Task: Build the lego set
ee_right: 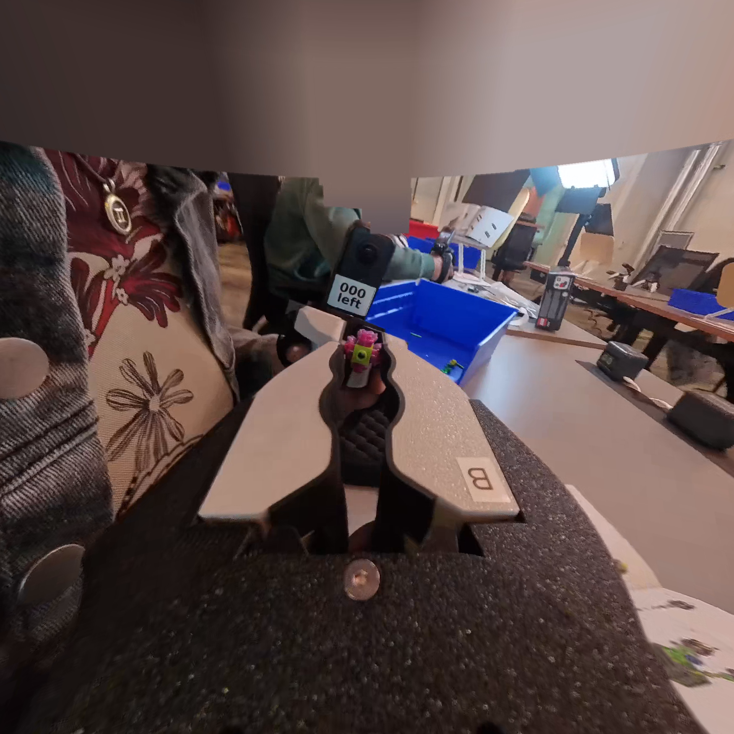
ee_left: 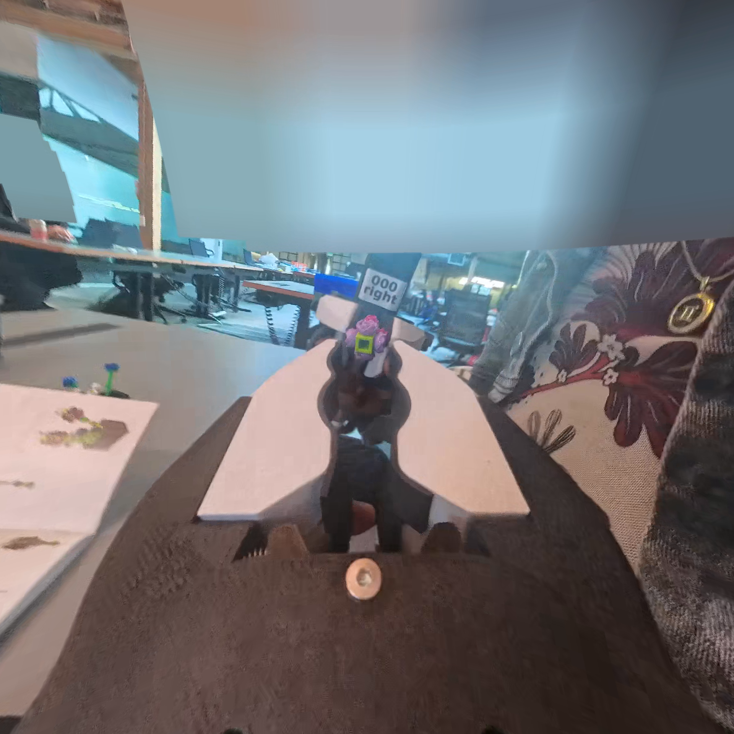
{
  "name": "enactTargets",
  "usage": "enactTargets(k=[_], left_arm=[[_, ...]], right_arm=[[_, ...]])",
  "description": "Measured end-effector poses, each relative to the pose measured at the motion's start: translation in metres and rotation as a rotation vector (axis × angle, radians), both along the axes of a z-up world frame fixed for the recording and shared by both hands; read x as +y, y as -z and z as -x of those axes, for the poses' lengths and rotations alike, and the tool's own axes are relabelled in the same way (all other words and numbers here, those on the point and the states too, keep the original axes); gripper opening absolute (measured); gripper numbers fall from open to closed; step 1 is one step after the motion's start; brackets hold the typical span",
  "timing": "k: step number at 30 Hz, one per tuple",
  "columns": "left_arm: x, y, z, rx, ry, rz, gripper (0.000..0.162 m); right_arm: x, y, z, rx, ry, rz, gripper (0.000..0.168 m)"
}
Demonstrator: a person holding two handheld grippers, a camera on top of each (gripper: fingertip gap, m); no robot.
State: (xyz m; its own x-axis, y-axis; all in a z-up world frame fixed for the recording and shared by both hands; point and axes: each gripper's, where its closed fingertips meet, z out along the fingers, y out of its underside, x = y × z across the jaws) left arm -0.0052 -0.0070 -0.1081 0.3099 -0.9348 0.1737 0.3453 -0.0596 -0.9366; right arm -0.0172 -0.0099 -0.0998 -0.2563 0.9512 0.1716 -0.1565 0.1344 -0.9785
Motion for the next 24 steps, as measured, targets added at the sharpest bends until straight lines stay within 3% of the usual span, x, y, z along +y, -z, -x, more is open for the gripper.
enactTargets(k=[12, 24], left_arm=[[-0.007, 0.004, -0.015, 0.111, -0.007, -0.05, 0.022], [-0.011, -0.001, -0.007, 0.043, -0.032, -0.087, 0.018]], right_arm=[[-0.007, 0.006, -0.008, 0.062, -0.085, 0.11, 0.018], [-0.01, 0.006, -0.003, 0.013, -0.07, 0.137, 0.021]])
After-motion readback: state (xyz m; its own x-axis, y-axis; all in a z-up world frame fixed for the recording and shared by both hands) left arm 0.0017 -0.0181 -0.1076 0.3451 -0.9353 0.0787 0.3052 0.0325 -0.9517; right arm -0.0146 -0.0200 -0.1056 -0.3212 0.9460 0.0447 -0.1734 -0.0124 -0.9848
